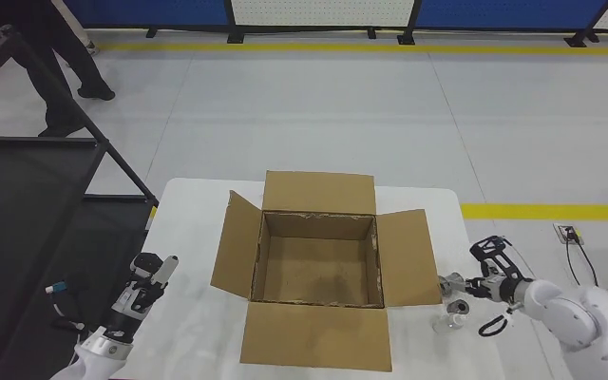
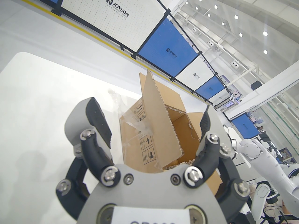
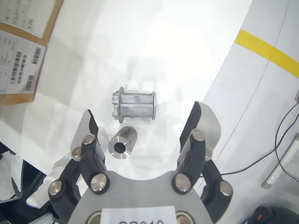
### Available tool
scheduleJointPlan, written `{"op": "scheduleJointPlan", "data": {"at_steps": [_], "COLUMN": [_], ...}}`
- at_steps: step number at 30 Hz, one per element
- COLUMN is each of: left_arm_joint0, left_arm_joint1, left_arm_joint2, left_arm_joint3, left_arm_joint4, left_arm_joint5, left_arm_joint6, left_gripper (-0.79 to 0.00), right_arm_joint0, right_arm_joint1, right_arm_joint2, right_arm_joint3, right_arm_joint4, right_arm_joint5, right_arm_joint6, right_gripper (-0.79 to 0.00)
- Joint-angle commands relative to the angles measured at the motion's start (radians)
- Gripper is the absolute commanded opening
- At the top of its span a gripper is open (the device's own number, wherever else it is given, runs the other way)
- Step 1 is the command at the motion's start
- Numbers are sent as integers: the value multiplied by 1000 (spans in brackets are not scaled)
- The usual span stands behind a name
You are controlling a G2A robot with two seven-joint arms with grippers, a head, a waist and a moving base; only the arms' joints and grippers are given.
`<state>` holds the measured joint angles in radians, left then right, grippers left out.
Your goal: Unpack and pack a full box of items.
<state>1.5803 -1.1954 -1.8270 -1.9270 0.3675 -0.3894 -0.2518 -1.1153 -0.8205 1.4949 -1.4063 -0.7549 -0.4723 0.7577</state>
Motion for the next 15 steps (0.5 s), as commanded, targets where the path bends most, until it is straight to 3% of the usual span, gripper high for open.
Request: {"op": "scheduleJointPlan", "data": {"at_steps": [1, 8, 13, 15], "left_arm_joint0": [0, 0, 0, 0], "left_arm_joint1": [0, 0, 0, 0], "left_arm_joint2": [0, 0, 0, 0], "left_arm_joint3": [0, 0, 0, 0], "left_arm_joint4": [0, 0, 0, 0], "left_arm_joint5": [0, 0, 0, 0], "left_arm_joint6": [0, 0, 0, 0], "left_gripper": [0, 0, 0, 0], "right_arm_joint0": [-98, -431, -591, -632], "right_arm_joint1": [12, 34, 35, 36], "right_arm_joint2": [95, 385, 514, 525], "right_arm_joint3": [-66, -243, -268, -289], "right_arm_joint4": [33, 125, 160, 145], "right_arm_joint5": [-41, -302, -540, -540], "right_arm_joint6": [-46, -177, -252, -261], "right_gripper": [-31, 0, 0, 0]}}
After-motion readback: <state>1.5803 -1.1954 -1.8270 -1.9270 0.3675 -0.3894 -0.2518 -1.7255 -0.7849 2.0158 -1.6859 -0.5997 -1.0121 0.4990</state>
